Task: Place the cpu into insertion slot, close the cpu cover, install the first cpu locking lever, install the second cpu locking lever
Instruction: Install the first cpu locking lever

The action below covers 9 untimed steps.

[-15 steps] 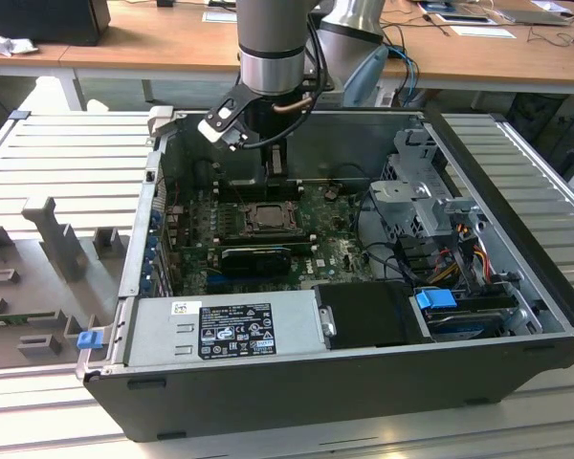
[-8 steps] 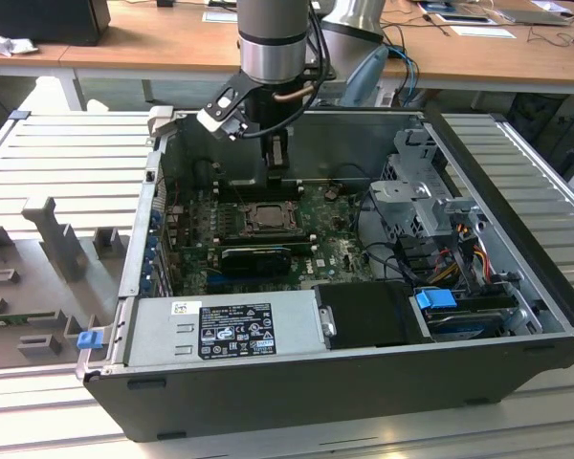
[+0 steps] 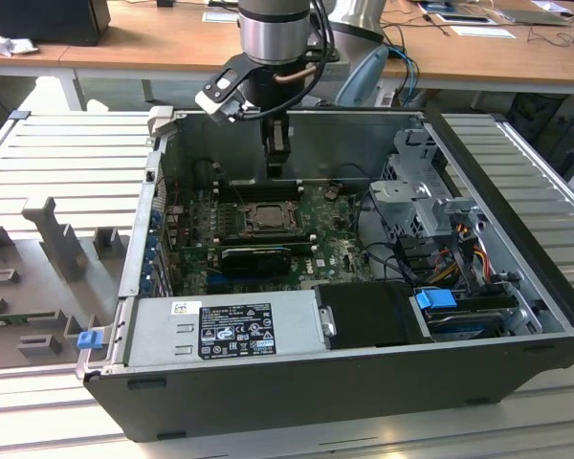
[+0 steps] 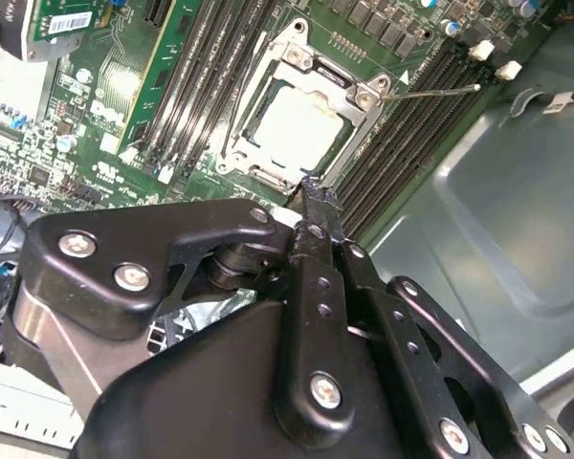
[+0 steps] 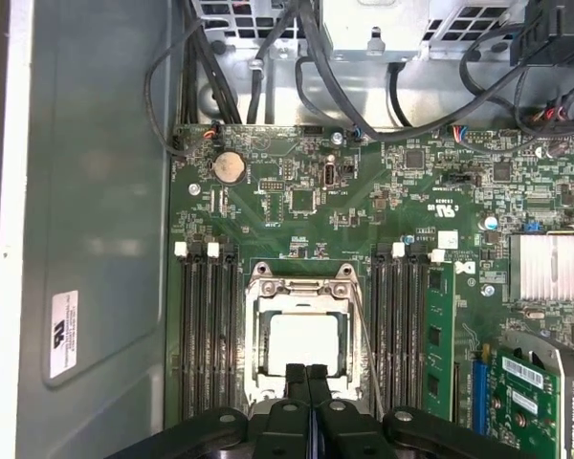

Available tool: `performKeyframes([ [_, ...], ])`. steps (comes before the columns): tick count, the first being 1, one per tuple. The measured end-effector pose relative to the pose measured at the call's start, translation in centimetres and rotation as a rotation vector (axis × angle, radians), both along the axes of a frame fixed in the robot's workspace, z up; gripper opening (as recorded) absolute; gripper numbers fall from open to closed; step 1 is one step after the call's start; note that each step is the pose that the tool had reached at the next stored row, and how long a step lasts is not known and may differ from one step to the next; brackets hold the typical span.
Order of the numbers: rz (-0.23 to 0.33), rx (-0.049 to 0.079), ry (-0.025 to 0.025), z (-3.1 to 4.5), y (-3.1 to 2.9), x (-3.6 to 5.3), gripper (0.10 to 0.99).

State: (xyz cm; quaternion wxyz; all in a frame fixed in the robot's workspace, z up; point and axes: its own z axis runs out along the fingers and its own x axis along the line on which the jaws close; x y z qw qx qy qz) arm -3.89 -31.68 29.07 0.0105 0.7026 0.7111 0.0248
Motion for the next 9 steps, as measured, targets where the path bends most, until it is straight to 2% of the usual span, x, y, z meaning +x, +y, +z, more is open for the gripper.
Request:
performKeyframes([
  [4, 0.0, 0.0, 0.0016, 1.07, 0.0, 0.0, 0.106],
  [9, 0.037, 0.0, 0.0017, 1.2, 0.0, 0.0, 0.106],
])
